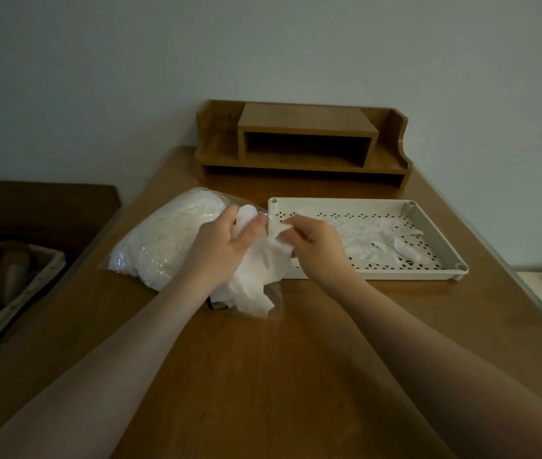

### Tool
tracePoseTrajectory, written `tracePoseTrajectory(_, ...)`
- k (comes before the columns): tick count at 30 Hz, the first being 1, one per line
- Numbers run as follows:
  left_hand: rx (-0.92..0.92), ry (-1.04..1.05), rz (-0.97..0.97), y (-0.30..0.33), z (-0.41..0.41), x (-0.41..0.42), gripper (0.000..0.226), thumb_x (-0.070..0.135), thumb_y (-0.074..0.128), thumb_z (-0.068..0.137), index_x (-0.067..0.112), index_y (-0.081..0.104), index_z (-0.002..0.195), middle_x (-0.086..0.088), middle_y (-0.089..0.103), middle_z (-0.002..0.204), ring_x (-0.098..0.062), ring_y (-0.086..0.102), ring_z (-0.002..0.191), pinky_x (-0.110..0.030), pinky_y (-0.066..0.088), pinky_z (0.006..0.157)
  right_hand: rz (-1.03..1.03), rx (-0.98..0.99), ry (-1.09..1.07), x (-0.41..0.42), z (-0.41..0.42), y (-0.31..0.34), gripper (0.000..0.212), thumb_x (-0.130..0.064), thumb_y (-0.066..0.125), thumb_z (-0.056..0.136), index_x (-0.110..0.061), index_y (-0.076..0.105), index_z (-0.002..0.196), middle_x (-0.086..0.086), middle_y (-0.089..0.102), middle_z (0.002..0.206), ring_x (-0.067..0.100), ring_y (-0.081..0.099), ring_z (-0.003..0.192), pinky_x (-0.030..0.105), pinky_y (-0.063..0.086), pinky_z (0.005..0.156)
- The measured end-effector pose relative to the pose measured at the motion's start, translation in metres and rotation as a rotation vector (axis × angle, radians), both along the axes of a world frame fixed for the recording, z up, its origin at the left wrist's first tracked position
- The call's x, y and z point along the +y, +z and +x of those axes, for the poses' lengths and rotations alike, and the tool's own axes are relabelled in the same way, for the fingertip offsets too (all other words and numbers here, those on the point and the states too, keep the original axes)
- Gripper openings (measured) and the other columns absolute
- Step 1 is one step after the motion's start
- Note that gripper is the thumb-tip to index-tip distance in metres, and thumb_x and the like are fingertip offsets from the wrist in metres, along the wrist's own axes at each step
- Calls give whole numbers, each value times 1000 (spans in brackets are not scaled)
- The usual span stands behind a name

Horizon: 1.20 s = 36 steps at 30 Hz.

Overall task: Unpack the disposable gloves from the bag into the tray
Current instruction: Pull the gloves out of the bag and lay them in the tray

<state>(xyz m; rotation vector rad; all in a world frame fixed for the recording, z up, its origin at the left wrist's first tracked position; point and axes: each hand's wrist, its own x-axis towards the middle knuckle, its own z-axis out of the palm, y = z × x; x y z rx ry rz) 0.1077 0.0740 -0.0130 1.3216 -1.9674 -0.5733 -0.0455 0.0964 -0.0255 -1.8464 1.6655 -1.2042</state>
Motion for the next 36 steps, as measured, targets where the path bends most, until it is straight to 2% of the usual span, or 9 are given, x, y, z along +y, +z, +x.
tracePoseTrajectory(4,-442,30,-163,-6,3,4,76,62,61,76,22,34,135,2,58,117,-20,59,93,-26,37,60,330,-498,-184,-11,-7,13,30,-24,34,102,-9,59,98,13,64,94,31,63,96,35,58,70)
tracePoseTrajectory(10,-807,71,-187,-19,4,-2,29,27,46,95,14,45,121,0,54,85,-15,48,67,-25,34,51,271,-935,-354,-8,-20,28,20,-28,38,102,-16,52,110,2,54,91,15,55,77,24,53,58)
tracePoseTrajectory(15,-989,117,-30,-26,12,-8,26,30,48,94,12,48,112,-2,58,99,-16,46,76,-27,36,61,278,-1390,-491,-6,-48,40,14,-14,44,99,-9,57,94,4,54,77,13,51,58,16,40,36)
tracePoseTrajectory(19,-842,54,-3,-9,-3,-1,69,69,48,81,14,46,122,-3,56,114,-20,52,102,-30,42,70,251,-1481,-403,2,-63,43,25,-14,48,98,-7,58,77,1,59,45,12,58,37,18,46,38)
tracePoseTrajectory(23,-268,-100,-261,17,-32,13,52,45,52,91,19,44,135,5,52,128,-11,45,119,-25,40,90,266,-1533,-171,5,-70,41,24,-19,45,99,-6,64,95,4,67,65,14,65,48,21,51,42)
tracePoseTrajectory(28,190,-274,395,31,-75,2,63,49,58,85,19,40,138,12,50,129,-8,47,120,-30,40,100,242,-1562,127,2,-85,39,18,-20,52,90,-10,66,90,6,67,74,19,67,65,32,57,63)
tracePoseTrajectory(31,216,-375,613,22,-87,-8,33,32,65,85,13,62,111,1,67,110,-15,62,104,-38,45,101,220,-1643,251,2,-98,40,13,-20,65,70,-11,67,79,4,65,74,19,65,68,34,55,72)
tracePoseTrajectory(33,310,-426,707,15,-92,-13,15,20,63,87,9,64,98,-2,69,98,-16,64,95,-35,48,98,192,-1738,172,0,-114,35,12,-22,58,79,-11,63,76,5,63,71,21,64,66,35,55,71)
tracePoseTrajectory(36,449,-479,727,17,-96,-21,8,14,56,91,12,61,85,2,67,85,-14,62,90,-32,49,91,252,-1810,-18,2,-141,20,51,-23,24,99,7,63,88,31,62,81,46,63,76,49,53,81)
